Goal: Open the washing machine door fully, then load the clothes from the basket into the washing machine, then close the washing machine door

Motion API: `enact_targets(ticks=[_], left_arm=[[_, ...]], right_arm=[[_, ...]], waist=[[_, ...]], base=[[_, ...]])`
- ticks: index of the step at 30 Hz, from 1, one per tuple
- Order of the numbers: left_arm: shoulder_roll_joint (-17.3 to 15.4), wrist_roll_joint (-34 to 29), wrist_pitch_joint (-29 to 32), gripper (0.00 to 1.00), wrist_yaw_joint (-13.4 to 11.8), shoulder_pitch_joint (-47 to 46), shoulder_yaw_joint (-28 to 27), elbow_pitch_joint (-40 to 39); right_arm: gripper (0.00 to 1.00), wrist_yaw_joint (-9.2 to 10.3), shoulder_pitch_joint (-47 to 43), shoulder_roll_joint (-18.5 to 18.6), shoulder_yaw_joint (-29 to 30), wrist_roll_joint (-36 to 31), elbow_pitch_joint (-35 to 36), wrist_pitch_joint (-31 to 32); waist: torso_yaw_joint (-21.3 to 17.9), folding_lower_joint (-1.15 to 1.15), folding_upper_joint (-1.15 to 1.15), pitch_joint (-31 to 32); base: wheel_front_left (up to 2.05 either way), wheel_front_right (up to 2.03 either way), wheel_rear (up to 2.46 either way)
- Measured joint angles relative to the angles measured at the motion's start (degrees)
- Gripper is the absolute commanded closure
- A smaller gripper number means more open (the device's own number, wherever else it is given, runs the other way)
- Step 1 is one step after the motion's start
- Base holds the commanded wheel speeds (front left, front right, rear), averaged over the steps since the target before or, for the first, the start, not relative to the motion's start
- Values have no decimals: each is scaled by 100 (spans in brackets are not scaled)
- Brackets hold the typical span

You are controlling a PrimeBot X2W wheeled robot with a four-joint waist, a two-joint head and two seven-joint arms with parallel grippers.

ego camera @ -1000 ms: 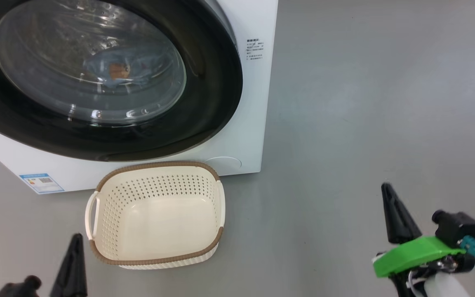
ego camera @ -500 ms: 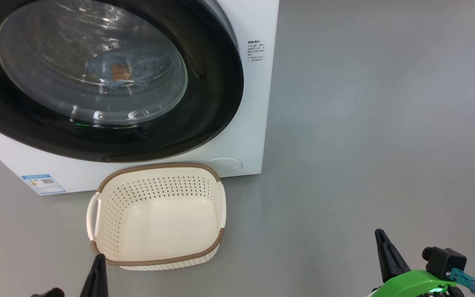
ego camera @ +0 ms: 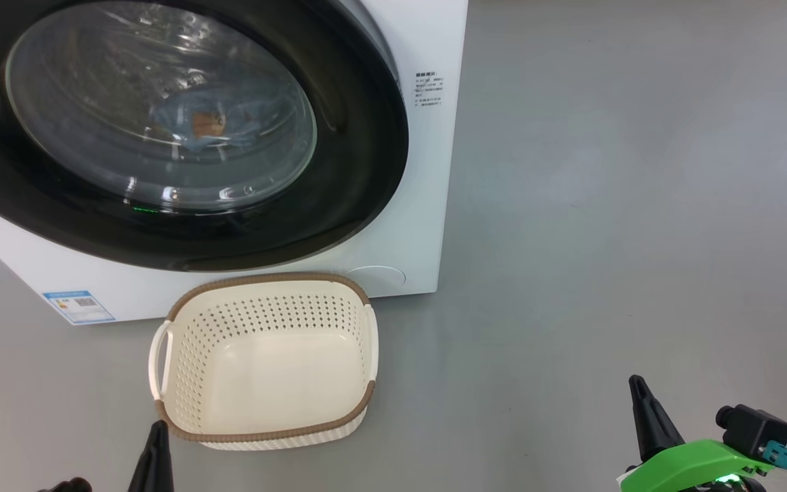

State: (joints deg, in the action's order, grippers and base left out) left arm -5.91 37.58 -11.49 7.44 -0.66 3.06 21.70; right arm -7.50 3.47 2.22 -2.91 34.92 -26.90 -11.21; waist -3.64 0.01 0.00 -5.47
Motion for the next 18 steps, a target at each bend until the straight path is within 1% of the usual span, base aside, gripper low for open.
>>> enact_targets(ticks=[12,18], left_arm=[[33,635,201,100,-2,-7,-91,-91],[44,940,302,100,-44,-15,-131,-127]], right_arm=[[100,0,1,7,121,620,115,164],[100,1,1,12,145,929,174,265]], waist=[[41,0,0,63],[61,0,0,94]], base=[[0,0,0],[0,0,0]])
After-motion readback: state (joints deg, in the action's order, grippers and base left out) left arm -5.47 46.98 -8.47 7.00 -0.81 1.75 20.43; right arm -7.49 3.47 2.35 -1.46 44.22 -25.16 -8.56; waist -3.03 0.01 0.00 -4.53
